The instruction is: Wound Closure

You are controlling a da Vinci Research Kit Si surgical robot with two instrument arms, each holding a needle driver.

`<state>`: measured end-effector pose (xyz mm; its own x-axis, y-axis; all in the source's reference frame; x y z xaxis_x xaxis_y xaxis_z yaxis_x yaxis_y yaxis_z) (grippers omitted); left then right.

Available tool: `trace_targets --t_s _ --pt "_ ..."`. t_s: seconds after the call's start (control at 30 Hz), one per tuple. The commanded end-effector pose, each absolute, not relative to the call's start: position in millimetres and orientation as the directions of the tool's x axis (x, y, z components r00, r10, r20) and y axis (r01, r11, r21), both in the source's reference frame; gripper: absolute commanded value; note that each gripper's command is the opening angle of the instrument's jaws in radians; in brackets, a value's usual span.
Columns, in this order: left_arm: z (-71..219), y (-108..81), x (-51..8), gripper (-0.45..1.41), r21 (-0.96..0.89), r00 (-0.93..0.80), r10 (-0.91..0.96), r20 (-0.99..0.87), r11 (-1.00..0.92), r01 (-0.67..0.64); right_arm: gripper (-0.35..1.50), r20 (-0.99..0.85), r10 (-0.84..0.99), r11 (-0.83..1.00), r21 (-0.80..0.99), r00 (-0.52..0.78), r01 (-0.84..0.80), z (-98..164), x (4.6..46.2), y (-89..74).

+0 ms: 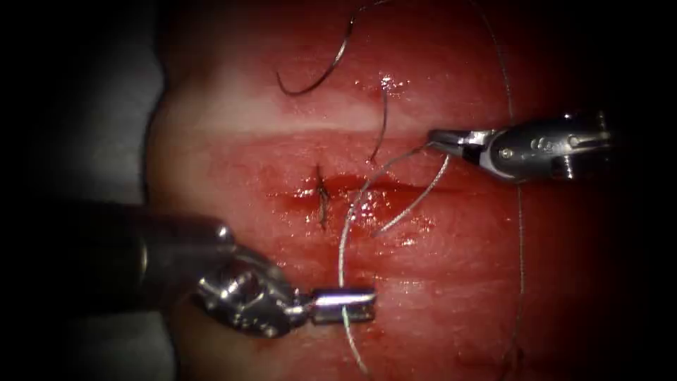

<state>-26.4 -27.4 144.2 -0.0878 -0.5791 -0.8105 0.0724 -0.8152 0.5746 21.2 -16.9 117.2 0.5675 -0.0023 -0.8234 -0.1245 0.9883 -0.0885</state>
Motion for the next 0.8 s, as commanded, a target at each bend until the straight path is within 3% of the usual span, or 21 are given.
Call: trace_targets --t_s 0.03,0.4,0.77,0.8 --pt "144.8 -28.3 -26.7 -0.45 0.572 -0.072 -0.576 -0.814 -0.817 0.077 -0.35 -0.824 -0.001 0.989 -0.085 0.566 -0.121 117.7 21.8 -17.7" --pt "146.2 -27.8 -23.5 -0.45 0.577 -0.112 -0.582 -0.805 -0.813 0.081 -0.35 -0.836 0.038 0.991 -0.039 0.548 -0.127 116.5 20.9 -19.7" --pt "147.2 -27.0 -18.9 -0.45 0.571 -0.192 -0.579 -0.792 -0.815 0.103 -0.35 -0.885 0.161 0.986 0.124 0.438 -0.112 112.9 20.9 -24.4" --pt "147.3 -27.0 -18.5 -0.45 0.569 -0.199 -0.578 -0.791 -0.815 0.108 -0.20 -0.887 0.193 0.980 0.151 0.419 -0.131 112.3 21.1 -24.6"
